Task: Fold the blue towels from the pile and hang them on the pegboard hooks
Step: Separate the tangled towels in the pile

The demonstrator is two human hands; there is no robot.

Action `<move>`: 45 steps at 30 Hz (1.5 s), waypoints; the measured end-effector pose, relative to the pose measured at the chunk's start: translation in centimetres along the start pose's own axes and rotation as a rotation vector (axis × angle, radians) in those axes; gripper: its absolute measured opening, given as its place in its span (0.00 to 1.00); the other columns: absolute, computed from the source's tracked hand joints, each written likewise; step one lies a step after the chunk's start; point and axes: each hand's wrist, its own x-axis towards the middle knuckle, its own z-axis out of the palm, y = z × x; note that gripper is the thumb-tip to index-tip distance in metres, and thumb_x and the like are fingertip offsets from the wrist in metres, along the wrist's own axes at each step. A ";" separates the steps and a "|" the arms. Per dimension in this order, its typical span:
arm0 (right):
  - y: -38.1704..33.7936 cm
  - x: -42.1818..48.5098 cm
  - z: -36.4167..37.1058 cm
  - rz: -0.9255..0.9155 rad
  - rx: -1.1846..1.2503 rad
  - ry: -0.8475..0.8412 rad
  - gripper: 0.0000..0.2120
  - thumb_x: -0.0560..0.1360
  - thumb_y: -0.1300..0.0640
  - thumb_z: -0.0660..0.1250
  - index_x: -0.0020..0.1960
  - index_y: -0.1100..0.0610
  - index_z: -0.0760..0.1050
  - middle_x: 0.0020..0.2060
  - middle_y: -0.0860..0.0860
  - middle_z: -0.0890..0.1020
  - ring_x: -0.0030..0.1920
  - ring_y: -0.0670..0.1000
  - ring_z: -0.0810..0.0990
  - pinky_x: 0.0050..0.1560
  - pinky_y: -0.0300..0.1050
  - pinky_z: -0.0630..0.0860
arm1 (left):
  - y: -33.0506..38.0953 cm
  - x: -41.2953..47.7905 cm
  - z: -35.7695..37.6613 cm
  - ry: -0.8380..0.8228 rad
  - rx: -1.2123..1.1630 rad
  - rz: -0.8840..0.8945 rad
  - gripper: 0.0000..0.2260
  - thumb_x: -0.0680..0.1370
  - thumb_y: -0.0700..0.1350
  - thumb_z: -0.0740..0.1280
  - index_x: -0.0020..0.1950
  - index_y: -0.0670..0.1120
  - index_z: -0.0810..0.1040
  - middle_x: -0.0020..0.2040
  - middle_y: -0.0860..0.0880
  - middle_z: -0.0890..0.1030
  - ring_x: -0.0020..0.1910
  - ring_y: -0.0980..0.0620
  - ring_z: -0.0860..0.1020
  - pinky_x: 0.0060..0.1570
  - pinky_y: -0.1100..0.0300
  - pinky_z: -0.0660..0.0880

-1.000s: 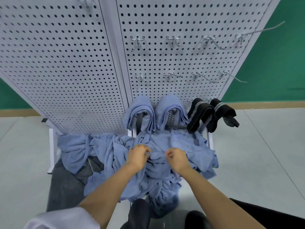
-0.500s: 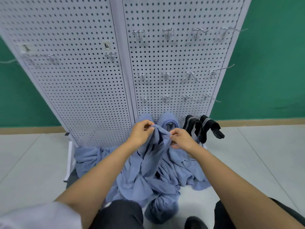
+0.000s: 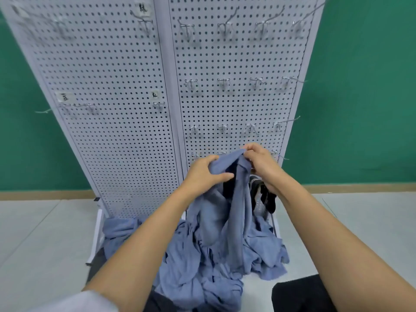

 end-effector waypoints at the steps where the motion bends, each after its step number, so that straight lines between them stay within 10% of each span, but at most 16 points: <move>1: 0.8 0.1 0.2 0.005 -0.028 -0.010 0.10 0.79 0.63 0.54 0.43 0.54 0.70 0.38 0.52 0.75 0.39 0.50 0.73 0.40 0.43 0.70 | -0.7 -0.1 0.3 0.008 0.009 -0.004 0.11 0.72 0.49 0.75 0.39 0.47 0.74 0.35 0.51 0.74 0.34 0.55 0.71 0.37 0.59 0.68; 5: 3.5 -0.2 0.6 0.030 -0.005 -0.080 0.07 0.80 0.56 0.60 0.45 0.54 0.74 0.43 0.50 0.79 0.48 0.51 0.77 0.54 0.49 0.73 | -2.8 0.0 0.2 0.084 -0.106 -0.088 0.10 0.74 0.47 0.72 0.42 0.40 0.79 0.40 0.37 0.81 0.37 0.50 0.75 0.42 0.46 0.76; 12: 4.5 -1.1 2.7 0.044 -0.344 -0.466 0.20 0.68 0.43 0.75 0.57 0.46 0.76 0.50 0.40 0.81 0.46 0.36 0.78 0.48 0.34 0.72 | -2.5 0.1 -0.1 0.022 -0.198 -0.002 0.04 0.75 0.40 0.71 0.42 0.49 0.82 0.40 0.50 0.82 0.38 0.58 0.77 0.42 0.64 0.75; 15: 4.0 -1.5 3.0 0.077 -0.196 -0.282 0.04 0.74 0.56 0.70 0.46 0.56 0.80 0.40 0.47 0.81 0.42 0.44 0.78 0.43 0.36 0.73 | -1.7 0.1 0.1 -0.026 -0.326 -0.016 0.05 0.75 0.41 0.71 0.47 0.51 0.81 0.43 0.55 0.82 0.42 0.61 0.79 0.44 0.68 0.75; 21: 2.1 -1.4 0.9 0.098 0.206 -0.112 0.04 0.75 0.57 0.69 0.49 0.57 0.81 0.47 0.55 0.85 0.49 0.52 0.83 0.55 0.46 0.79 | -4.2 -1.0 -0.4 -0.366 -0.158 -0.242 0.23 0.71 0.47 0.76 0.63 0.54 0.72 0.57 0.55 0.79 0.54 0.60 0.78 0.47 0.68 0.75; 26: 2.1 -1.8 -0.2 0.124 0.332 -0.039 0.04 0.75 0.55 0.69 0.48 0.55 0.80 0.44 0.53 0.86 0.46 0.52 0.84 0.51 0.45 0.79 | -4.5 -0.8 -0.5 -0.357 0.013 -0.316 0.10 0.77 0.47 0.69 0.46 0.41 0.75 0.38 0.47 0.78 0.31 0.53 0.75 0.28 0.64 0.69; 30: 2.9 -2.5 -0.8 0.201 0.248 -0.209 0.16 0.73 0.50 0.72 0.57 0.57 0.79 0.49 0.55 0.85 0.51 0.54 0.84 0.53 0.48 0.79 | -2.5 -0.5 -1.3 -0.140 -0.455 -0.398 0.08 0.78 0.46 0.66 0.42 0.43 0.72 0.29 0.50 0.71 0.23 0.56 0.67 0.22 0.66 0.62; 33: 3.2 -3.4 0.1 0.231 0.189 -0.407 0.15 0.72 0.53 0.72 0.58 0.53 0.78 0.51 0.51 0.85 0.52 0.51 0.84 0.51 0.45 0.79 | -1.0 -0.3 -0.9 -0.107 -0.817 -0.436 0.07 0.80 0.45 0.64 0.46 0.43 0.79 0.35 0.48 0.81 0.33 0.54 0.78 0.36 0.62 0.77; 37: 3.7 -2.8 1.1 0.230 0.211 -0.265 0.10 0.74 0.58 0.71 0.54 0.57 0.80 0.50 0.56 0.85 0.50 0.53 0.84 0.51 0.47 0.80 | -0.9 0.3 -0.2 -0.150 -1.137 -0.431 0.09 0.79 0.48 0.64 0.52 0.43 0.78 0.43 0.47 0.80 0.43 0.52 0.79 0.49 0.58 0.78; 45: 3.8 -1.2 0.2 0.387 0.524 -0.032 0.16 0.74 0.54 0.71 0.58 0.61 0.79 0.50 0.59 0.84 0.51 0.57 0.83 0.55 0.50 0.79 | -2.4 -1.9 2.0 -0.397 -0.541 -0.413 0.25 0.71 0.53 0.73 0.65 0.47 0.73 0.48 0.54 0.84 0.44 0.57 0.81 0.47 0.60 0.73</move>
